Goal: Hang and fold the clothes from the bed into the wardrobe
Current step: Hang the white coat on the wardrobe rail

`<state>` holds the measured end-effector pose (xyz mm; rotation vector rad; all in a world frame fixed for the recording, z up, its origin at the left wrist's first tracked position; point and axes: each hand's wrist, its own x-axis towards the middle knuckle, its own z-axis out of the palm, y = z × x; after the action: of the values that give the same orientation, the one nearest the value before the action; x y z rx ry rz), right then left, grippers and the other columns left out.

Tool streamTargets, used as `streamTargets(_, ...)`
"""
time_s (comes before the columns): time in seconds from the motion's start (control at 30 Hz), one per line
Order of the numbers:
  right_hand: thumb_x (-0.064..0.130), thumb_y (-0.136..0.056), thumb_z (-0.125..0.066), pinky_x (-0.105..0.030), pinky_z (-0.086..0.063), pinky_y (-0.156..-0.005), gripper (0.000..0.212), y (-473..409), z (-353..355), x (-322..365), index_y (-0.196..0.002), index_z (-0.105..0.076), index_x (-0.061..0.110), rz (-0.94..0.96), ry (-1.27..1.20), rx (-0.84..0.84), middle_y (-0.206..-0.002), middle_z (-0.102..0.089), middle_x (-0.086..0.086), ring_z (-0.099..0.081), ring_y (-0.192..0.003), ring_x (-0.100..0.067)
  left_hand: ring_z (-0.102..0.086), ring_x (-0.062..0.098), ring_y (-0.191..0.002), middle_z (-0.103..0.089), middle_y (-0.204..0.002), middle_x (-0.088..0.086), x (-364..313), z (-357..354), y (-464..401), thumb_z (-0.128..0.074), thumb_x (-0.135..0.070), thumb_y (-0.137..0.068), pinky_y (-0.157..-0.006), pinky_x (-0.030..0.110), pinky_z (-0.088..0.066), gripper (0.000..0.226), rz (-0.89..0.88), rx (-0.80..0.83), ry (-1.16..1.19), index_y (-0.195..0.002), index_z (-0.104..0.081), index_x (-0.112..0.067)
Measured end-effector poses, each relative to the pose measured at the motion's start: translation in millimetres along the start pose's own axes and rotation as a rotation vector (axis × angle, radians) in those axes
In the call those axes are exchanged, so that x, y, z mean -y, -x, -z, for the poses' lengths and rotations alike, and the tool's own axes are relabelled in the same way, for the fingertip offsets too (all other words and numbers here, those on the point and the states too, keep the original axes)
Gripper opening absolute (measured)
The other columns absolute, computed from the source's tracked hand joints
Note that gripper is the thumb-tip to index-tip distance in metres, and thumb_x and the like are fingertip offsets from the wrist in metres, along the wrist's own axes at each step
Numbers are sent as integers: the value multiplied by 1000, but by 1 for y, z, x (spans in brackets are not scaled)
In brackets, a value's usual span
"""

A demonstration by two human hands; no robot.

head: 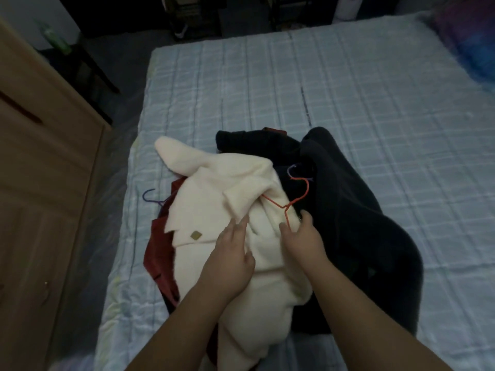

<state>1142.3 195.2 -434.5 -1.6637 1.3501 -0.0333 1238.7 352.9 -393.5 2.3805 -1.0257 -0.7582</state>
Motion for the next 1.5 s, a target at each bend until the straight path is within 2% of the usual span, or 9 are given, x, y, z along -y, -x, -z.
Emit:
streamTargets(0.13,34,-95,-62,-33,-50,-91,40,17,1,-28,-130,-59,15,-132,-462,-7,-119,-68,-6,-64,-110,-24,-12,21,-150,-9,-165,7,10,6,2,-51,-22,-94,-115,31,-24,76,16,-2,-2,-157,-10,-30)
streamTargets(0.23,43,-85,-70,-34,-51,-90,47,23,-6,-32,-125,-59,21,-32,-355,121,-115,-68,3,-65,-107,-16,-13,22,-150,-10,-165,7,13,10,0,-51,-22,-94,-114,31,-26,75,23,5,-1,-157,-11,-30)
streamTargets(0.37,22,-85,-71,-29,-43,-81,44,24,-12,-8,-124,-51,23,6,-178,44,-102,-60,8,-60,-98,-18,-16,22,-150,-13,-164,7,8,16,4,-51,-23,-94,-114,32,-26,73,25,17,-30,-157,-13,-28)
streamTargets(0.53,15,-86,-64,-32,-47,-74,21,41,-8,23,-105,-59,23,100,-217,-68,-91,-65,7,-63,-90,-17,-9,30,-151,-18,-163,10,3,38,13,-50,-23,-95,-122,37,-12,70,-41,-4,-110,-156,-17,-21)
streamTargets(0.73,8,-86,-66,-18,-42,-70,32,93,30,76,-115,-61,21,317,-272,-73,-98,-64,8,-60,-88,-7,-7,24,-150,-27,-159,6,-7,101,39,-48,-24,-95,-119,25,9,64,-162,-216,-150,-154,-25,-17)
streamTargets(0.9,3,-82,-65,-13,-47,-71,34,159,57,108,-111,-65,21,424,-315,-70,-96,-68,13,-62,-88,2,-8,24,-147,-34,-155,11,-21,143,73,-58,-15,-90,-123,40,-8,64,-244,-331,-143,-149,-34,-11)
streamTargets(1.17,21,-61,-66,-37,-57,-75,38,286,135,140,-98,-71,16,550,-329,-181,-91,-74,0,-70,-87,-17,-1,26,-152,-16,-162,0,-76,221,139,-56,-19,-92,-123,42,-10,74,-314,-472,21,-155,-18,-24)
streamTargets(1.37,-3,-74,-71,-34,-54,-73,32,359,215,142,-87,-68,26,689,-237,-235,-86,-72,2,-68,-85,-18,1,19,-152,-13,-164,-1,-144,258,201,-63,-31,-94,-122,40,-8,74,-440,-501,-36,-155,-20,-32)
streamTargets(1.5,-7,-74,-73,-36,-55,-78,39,401,264,117,-92,-70,27,836,-221,-199,-88,-74,3,-68,-83,-13,-28,22,-145,-36,-154,0,-186,246,248,-69,-36,-89,-121,43,-21,69,-550,-503,-108,-148,-34,-41)
